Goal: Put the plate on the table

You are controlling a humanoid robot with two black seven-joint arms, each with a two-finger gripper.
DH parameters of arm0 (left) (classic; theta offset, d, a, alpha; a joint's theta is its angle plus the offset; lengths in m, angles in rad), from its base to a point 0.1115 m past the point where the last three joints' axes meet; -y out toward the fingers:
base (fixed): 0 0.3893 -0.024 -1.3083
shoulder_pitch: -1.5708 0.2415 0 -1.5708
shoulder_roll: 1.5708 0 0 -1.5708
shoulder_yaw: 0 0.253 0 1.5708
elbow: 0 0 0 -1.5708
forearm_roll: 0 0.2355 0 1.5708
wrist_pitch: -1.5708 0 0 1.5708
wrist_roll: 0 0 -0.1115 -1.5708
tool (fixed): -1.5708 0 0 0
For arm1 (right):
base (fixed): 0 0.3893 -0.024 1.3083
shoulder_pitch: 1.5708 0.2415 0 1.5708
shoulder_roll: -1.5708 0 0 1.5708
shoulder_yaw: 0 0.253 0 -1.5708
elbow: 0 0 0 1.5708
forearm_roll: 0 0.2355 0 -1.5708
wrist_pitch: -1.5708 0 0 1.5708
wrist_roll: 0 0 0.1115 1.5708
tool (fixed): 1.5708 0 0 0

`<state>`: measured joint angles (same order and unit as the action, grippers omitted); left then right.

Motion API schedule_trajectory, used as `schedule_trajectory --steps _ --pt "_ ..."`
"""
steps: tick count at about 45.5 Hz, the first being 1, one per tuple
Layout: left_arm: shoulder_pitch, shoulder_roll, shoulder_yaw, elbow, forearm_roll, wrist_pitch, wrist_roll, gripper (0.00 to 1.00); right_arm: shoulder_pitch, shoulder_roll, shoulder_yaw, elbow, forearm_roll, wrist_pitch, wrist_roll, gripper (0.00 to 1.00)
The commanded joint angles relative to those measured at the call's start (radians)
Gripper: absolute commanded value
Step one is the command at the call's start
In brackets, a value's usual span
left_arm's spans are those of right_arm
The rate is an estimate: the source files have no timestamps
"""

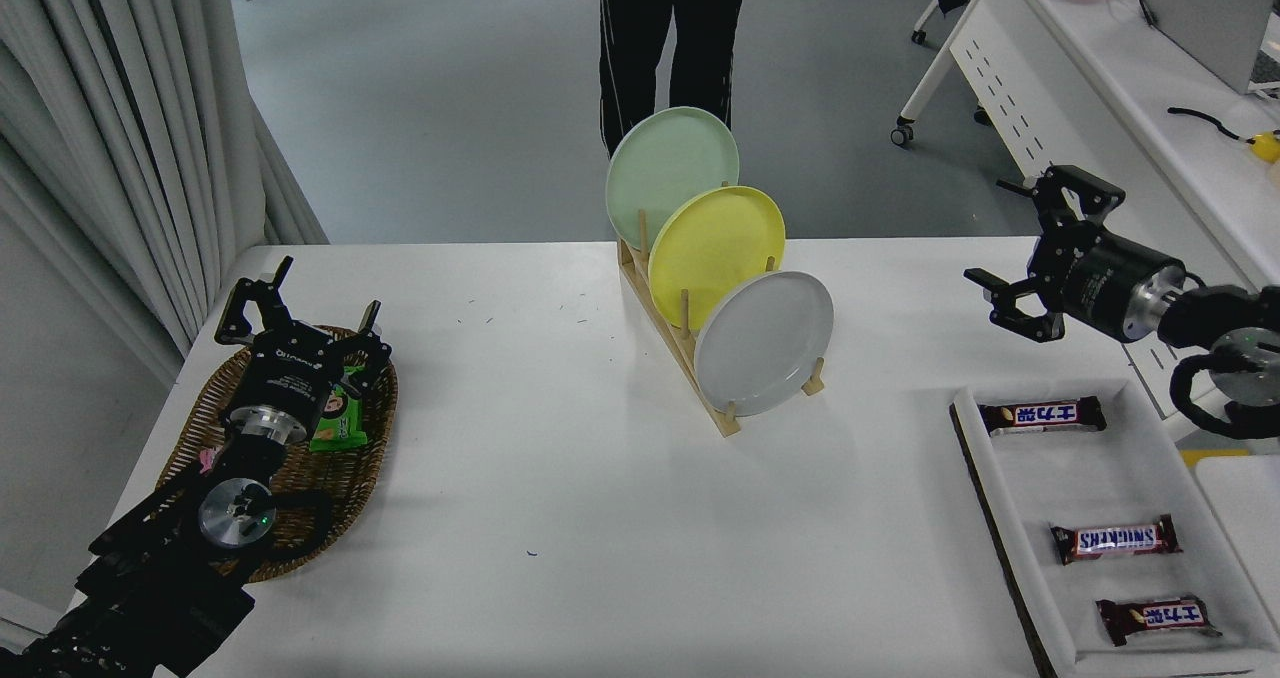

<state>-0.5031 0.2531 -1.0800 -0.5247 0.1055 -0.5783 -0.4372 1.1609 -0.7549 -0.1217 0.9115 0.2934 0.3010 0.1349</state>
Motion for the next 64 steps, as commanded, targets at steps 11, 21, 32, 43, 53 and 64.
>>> schedule_trajectory --steps 11,21,32,43,53,64 --pt "0.0 0.0 0.0 0.0 0.0 0.0 0.0 1.0 0.118 0.061 0.005 0.013 0.007 -0.049 -0.377 1.0" --pt "0.0 0.0 0.0 -0.001 0.0 0.0 0.0 1.0 0.143 0.149 0.034 -0.002 -0.059 -0.197 -0.383 1.0" --pt "0.0 0.0 0.0 0.0 0.0 0.0 0.0 1.0 0.14 0.242 0.04 -0.059 -0.094 -0.212 -0.382 1.0" --pt "0.0 0.0 0.0 -0.001 0.0 0.0 0.0 1.0 0.126 0.354 0.043 -0.111 -0.125 -0.206 -0.382 1.0" --pt "0.0 0.0 0.0 -0.001 0.0 0.0 0.0 1.0 0.095 0.431 0.048 -0.143 -0.12 -0.204 -0.383 1.0" --pt "0.0 0.0 0.0 0.0 0.0 0.0 0.0 1.0 0.085 0.531 0.05 -0.246 -0.119 -0.198 -0.382 1.0"
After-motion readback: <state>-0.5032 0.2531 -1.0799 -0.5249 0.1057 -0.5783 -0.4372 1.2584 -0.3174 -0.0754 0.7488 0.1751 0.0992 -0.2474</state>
